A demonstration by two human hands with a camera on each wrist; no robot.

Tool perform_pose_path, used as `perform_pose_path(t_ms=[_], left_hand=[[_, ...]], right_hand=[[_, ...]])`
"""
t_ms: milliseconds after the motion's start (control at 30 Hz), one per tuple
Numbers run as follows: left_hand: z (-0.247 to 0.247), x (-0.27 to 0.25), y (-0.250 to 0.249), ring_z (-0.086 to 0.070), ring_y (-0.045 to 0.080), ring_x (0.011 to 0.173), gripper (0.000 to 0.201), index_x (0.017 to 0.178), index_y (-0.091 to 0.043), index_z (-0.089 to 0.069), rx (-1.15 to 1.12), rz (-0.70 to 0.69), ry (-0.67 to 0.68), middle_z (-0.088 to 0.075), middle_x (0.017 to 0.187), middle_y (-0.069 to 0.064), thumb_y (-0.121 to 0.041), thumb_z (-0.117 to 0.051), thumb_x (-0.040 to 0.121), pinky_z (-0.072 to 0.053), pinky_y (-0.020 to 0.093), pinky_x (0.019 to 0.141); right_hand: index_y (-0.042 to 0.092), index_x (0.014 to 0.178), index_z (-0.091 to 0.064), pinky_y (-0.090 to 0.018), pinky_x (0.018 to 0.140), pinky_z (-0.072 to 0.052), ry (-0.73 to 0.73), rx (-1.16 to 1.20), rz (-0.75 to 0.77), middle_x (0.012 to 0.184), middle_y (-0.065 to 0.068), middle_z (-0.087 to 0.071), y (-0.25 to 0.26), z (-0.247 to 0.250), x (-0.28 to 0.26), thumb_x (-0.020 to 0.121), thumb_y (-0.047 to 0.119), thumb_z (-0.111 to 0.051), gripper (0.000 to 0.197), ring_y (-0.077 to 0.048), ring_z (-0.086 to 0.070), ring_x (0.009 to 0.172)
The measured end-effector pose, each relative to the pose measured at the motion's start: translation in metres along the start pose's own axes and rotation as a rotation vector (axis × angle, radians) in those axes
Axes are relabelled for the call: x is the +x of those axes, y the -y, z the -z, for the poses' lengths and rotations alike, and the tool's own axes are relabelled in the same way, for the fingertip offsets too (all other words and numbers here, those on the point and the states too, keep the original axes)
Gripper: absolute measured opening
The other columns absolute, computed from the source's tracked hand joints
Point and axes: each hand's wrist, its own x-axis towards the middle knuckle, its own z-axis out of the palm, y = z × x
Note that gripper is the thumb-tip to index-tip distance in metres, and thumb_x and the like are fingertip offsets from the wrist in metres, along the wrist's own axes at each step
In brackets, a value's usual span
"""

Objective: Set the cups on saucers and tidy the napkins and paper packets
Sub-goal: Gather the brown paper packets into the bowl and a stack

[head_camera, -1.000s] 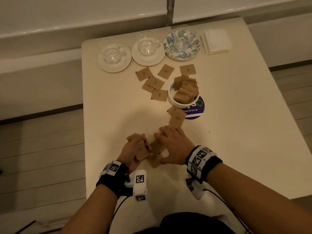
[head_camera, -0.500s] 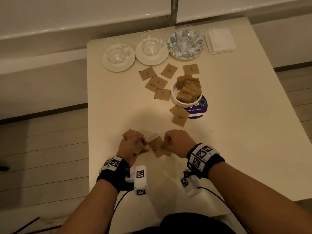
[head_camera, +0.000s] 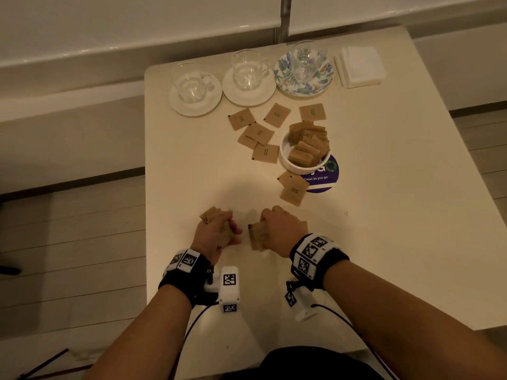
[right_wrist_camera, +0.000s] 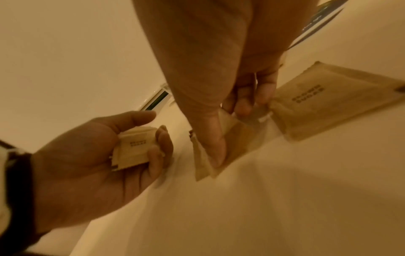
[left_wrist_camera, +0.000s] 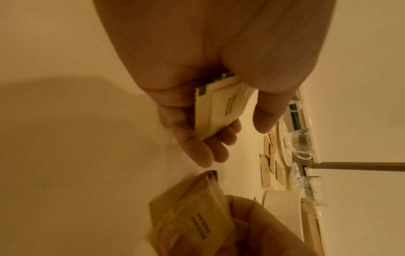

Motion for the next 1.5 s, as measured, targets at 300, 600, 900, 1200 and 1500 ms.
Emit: perform_pose_path(t_ms=[300,600,900,1200,1500], left_hand=[[-0.011,-0.001,-0.004,-0.062,0.023,0.063,0.032,0.084,-0.012,-0.058,-0.023,0.080,0.023,-0.060,0.070,0.007,-0.042,-0.057,0.095,-0.054,0.033,0.053],[-0.058,-0.004,-0.003,-0.068,0.024,0.067,0.045,0.093,-0.014,-0.072,0.059,0.262,0.273,-0.069,0.078,0.011,-0.054,-0.052,0.094,-0.054,0.033,0.054],[-0.075,0.000,-0.011,-0.073,0.024,0.079,0.014,0.099,-0.012,-0.065,-0.005,0.095,0.191,-0.074,0.093,0.012,-0.020,-0.053,0.098,-0.058,0.037,0.060],[-0.078,-0.002,-0.014,-0.073,0.022,0.073,0.011,0.086,-0.018,-0.066,-0.040,0.074,0.164,-0.074,0.086,0.006,-0.021,-0.056,0.090,-0.055,0.034,0.053],[-0.098,-0.022,-0.010,-0.067,0.028,0.110,0.073,0.123,-0.014,-0.066,-0.065,0.241,0.460,-0.067,0.121,0.017,-0.070,-0.029,0.093,-0.054,0.042,0.087]], right_hand=[[0.023,0.075,-0.054,-0.025,0.064,-0.041,-0.096,0.445,0.035,0.078,0.009,-0.058,-0.016,0.026,-0.014,0.073,0.017,-0.078,0.025,-0.008,-0.050,0.069],[0.018,0.081,-0.064,-0.013,0.066,-0.037,-0.417,0.308,0.275,0.088,0.009,-0.051,-0.021,0.044,-0.025,0.076,-0.002,-0.071,0.022,-0.008,-0.045,0.078],[0.015,0.098,-0.067,-0.027,0.076,-0.050,-0.454,0.289,0.250,0.099,0.002,-0.056,-0.047,0.051,-0.038,0.082,0.000,-0.070,0.022,-0.015,-0.052,0.088],[0.027,0.078,-0.038,-0.025,0.078,-0.048,-0.463,0.259,0.314,0.118,-0.007,-0.056,-0.036,0.068,-0.042,0.081,0.010,-0.072,0.038,-0.019,-0.051,0.100],[0.025,0.092,-0.055,-0.031,0.100,-0.036,-0.229,-0.067,0.359,0.139,-0.001,-0.048,-0.029,0.056,-0.039,0.074,0.066,-0.068,0.047,-0.019,-0.043,0.122]])
